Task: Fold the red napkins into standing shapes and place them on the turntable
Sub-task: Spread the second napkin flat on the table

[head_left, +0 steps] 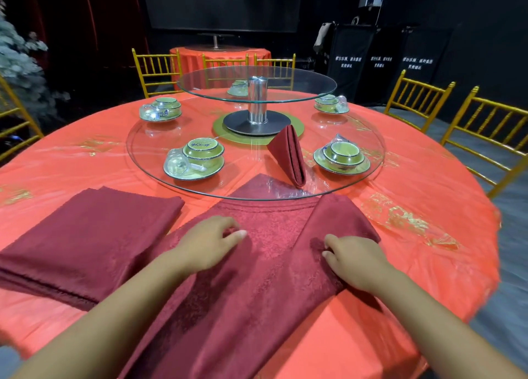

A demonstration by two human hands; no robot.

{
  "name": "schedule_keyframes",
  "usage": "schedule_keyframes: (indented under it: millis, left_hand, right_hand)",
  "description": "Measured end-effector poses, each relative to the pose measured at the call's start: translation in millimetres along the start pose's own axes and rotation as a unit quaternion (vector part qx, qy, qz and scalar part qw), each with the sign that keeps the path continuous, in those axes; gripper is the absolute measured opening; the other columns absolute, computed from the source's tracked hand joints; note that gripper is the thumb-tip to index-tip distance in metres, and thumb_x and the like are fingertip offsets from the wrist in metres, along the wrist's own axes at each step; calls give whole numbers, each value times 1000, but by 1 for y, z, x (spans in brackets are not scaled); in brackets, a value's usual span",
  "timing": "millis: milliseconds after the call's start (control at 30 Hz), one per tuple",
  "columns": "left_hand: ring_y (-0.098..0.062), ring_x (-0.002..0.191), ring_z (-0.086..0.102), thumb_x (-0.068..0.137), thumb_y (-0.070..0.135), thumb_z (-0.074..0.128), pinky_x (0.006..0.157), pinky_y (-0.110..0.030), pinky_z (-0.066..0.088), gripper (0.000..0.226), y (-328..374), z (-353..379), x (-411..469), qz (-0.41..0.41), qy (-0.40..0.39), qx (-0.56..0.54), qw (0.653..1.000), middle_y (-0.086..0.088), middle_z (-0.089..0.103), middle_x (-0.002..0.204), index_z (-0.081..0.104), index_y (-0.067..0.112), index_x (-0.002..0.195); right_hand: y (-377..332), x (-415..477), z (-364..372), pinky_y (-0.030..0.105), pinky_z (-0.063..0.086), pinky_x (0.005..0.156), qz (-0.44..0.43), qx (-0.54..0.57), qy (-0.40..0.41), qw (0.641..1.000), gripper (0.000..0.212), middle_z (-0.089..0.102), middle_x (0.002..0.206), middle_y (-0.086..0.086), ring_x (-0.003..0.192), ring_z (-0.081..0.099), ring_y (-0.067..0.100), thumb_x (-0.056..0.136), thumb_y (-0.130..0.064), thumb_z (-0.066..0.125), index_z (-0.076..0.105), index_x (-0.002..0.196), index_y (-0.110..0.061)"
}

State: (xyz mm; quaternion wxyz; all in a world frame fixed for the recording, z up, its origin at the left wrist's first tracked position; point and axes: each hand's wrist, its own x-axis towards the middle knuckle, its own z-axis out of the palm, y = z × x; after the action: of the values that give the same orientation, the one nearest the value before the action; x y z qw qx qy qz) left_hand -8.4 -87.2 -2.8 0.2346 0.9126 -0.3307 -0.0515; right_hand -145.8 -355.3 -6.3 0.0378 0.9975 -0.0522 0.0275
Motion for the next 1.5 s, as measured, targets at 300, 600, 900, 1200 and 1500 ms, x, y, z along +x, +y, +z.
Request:
schedule_keyframes:
  millis: [300, 600, 900, 1200, 1500]
  left_hand:
    - [-5, 146, 2, 78, 79, 5, 120, -41, 9, 88, -6, 10, -29, -114, -97, 107, 983, 10, 9, 160, 22, 32, 151]
    - [-16, 147, 12, 80, 82, 18, 115, -54, 6, 86, 31, 18, -38, -109, -77, 191, 972, 1, 18, 159, 19, 34, 150]
    - [-12, 148, -6, 80, 82, 19, 117, -48, 0, 79, 25, 47, -44, -49, -77, 224, 970, 4, -3, 161, 5, 46, 149]
    - [-19, 148, -1, 91, 69, 22, 116, -51, -1, 72, 2, 18, -12, -135, -52, 269, 952, -5, 2, 161, 8, 33, 152]
    - [-15, 147, -10, 85, 76, 16, 117, -46, -5, 76, 48, 62, -31, -57, -89, 173, 979, 1, -7, 161, 2, 41, 151]
  right_hand:
    - [15, -23, -9, 32, 42, 72, 152, -37, -35, 987, 23, 62, 113, 4, 105, 60, 27, 92, -21, 37, 55, 105, -14]
    - [12, -27, -13, 32, 37, 66, 167, -19, -33, 985, 14, 63, 109, 4, 101, 61, 28, 91, -27, 39, 48, 97, -18]
    - [10, -21, -6, 36, 41, 92, 121, 54, 63, 989, 32, 65, 112, 0, 107, 58, 24, 92, -46, 48, 54, 112, -22]
    - [43, -23, 12, 36, 26, 112, 160, 131, 76, 975, 53, 35, 150, 6, 137, 32, 25, 90, -25, 58, 44, 139, -13]
    - [63, -3, 18, 47, 35, 102, 220, 187, 253, 923, 50, 52, 119, 26, 116, 47, 42, 70, 7, 64, 57, 119, 5]
